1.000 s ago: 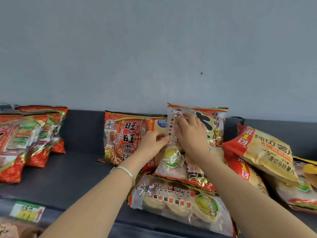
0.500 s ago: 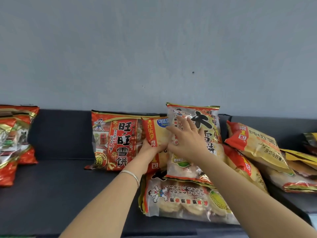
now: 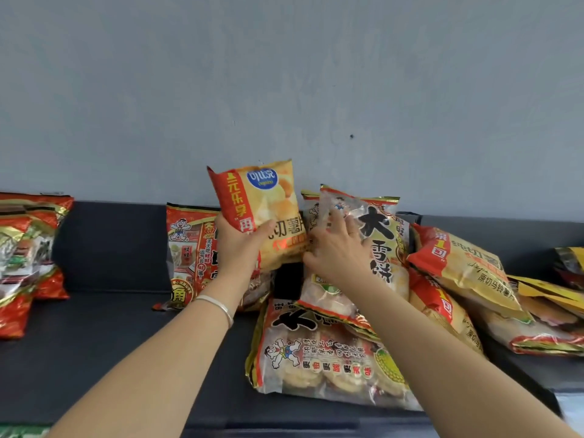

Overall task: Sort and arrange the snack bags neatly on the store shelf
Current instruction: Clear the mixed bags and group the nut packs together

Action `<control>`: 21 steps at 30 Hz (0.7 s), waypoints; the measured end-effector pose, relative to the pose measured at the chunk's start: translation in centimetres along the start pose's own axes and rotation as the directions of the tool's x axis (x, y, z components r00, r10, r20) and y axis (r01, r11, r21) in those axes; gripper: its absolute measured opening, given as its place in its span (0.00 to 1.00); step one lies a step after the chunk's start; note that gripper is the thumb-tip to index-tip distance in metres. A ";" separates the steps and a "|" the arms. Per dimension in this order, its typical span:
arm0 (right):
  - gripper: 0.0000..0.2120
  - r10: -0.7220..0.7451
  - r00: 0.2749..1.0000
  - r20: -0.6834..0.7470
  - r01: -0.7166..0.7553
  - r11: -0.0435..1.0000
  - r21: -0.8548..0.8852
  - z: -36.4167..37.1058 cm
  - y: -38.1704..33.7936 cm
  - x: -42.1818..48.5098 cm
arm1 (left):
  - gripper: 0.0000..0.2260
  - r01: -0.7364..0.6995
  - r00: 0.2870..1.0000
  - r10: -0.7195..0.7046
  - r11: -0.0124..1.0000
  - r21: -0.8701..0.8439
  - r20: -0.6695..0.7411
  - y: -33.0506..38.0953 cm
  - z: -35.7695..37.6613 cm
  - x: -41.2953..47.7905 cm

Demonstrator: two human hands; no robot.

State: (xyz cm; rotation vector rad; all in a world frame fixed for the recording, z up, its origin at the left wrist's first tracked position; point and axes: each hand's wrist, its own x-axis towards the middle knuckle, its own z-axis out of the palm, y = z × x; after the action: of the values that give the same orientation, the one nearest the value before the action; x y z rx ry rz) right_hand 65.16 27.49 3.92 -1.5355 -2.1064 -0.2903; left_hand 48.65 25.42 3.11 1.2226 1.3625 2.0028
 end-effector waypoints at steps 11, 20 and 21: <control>0.17 0.053 0.985 -0.165 0.033 0.876 0.481 1.0 0.9 -0.4 | 0.37 -0.120 0.993 0.120 0.993 -0.014 -0.025 1.8 -2.5 -1.0; 0.32 0.166 0.983 0.082 -0.142 0.390 0.910 -3.8 1.4 -3.0 | 0.31 -0.139 0.949 0.152 0.988 -0.066 0.277 3.1 2.5 -3.6; 0.36 0.174 0.980 0.093 -0.158 0.414 0.896 -4.0 2.0 -3.2 | 0.28 -0.139 0.940 0.160 0.986 -0.091 0.301 3.0 2.9 -3.8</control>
State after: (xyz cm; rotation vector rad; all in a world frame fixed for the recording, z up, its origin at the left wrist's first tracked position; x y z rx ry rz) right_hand 68.88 23.71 5.45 -0.9902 -1.5545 0.8208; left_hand 53.49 22.83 4.56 1.5699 1.0698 1.8404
